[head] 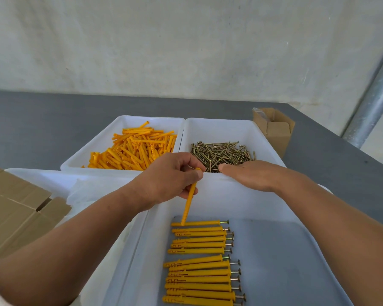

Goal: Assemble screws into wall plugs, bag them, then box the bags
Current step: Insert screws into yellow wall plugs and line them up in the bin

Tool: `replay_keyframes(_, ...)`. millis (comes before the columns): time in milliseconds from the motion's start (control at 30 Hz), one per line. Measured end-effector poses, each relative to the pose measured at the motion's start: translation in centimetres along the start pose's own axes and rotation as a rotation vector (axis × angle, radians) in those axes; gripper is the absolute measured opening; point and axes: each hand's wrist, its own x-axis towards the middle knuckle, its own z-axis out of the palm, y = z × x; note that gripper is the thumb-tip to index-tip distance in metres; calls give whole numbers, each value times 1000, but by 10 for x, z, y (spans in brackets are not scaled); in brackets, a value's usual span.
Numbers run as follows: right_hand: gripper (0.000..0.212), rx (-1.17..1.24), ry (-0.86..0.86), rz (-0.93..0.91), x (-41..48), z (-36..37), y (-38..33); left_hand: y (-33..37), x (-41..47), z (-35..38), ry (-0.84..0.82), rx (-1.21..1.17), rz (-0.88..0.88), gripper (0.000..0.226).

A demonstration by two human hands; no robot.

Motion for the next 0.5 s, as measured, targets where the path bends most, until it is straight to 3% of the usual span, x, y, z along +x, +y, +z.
replay_keyframes(300,53,122,-7,-41,-1,-1,1,0,0,0,-12,26,6,11)
replay_keyframes(500,60,76,31,-74,-4,-2,-2,-1,0,0,-8,22,9,11)
